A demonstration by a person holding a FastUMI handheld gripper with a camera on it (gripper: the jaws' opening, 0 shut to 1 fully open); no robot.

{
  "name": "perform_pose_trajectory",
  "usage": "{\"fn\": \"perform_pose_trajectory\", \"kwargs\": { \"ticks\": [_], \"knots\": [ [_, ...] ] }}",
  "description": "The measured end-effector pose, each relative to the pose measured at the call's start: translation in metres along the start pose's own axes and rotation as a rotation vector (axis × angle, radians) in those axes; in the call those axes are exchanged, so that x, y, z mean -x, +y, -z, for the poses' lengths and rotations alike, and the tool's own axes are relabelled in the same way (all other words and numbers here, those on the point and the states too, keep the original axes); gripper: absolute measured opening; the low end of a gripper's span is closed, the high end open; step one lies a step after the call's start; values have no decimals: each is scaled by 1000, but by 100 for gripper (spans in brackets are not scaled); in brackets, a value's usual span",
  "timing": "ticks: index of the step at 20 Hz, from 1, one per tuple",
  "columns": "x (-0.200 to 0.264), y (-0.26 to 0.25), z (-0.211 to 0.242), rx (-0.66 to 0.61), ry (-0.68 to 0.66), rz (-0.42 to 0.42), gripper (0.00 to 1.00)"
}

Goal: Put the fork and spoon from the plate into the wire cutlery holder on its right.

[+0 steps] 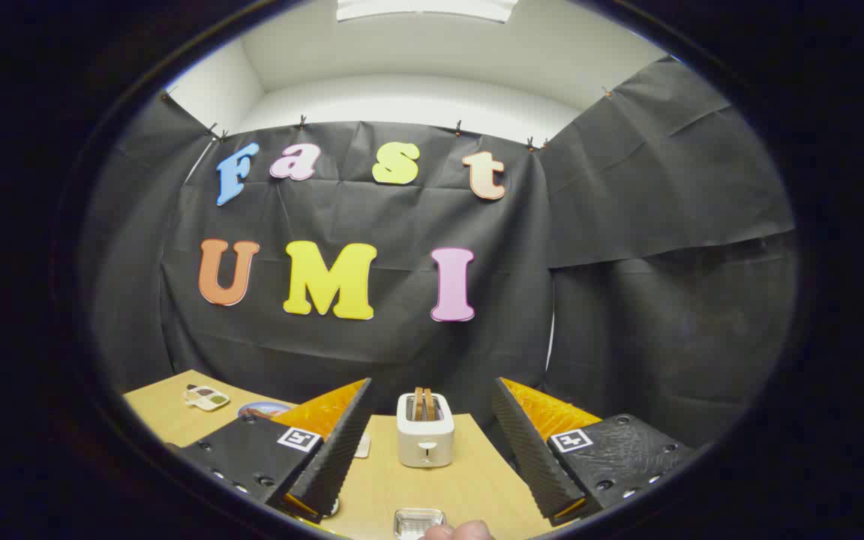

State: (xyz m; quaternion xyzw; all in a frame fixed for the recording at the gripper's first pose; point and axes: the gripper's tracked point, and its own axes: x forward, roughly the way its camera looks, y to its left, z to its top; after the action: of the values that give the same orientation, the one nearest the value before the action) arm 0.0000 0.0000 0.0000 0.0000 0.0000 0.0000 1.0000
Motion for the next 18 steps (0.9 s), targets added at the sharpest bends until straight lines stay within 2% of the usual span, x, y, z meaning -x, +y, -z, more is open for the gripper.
{"fn": "perform_pose_trajectory", "kwargs": {
  "ticks": [14,18],
  "knots": [
    [-7,5,-3,-4,3,-22,95],
    [-7,16,-5,3,8,-54,95]
  ]
}}
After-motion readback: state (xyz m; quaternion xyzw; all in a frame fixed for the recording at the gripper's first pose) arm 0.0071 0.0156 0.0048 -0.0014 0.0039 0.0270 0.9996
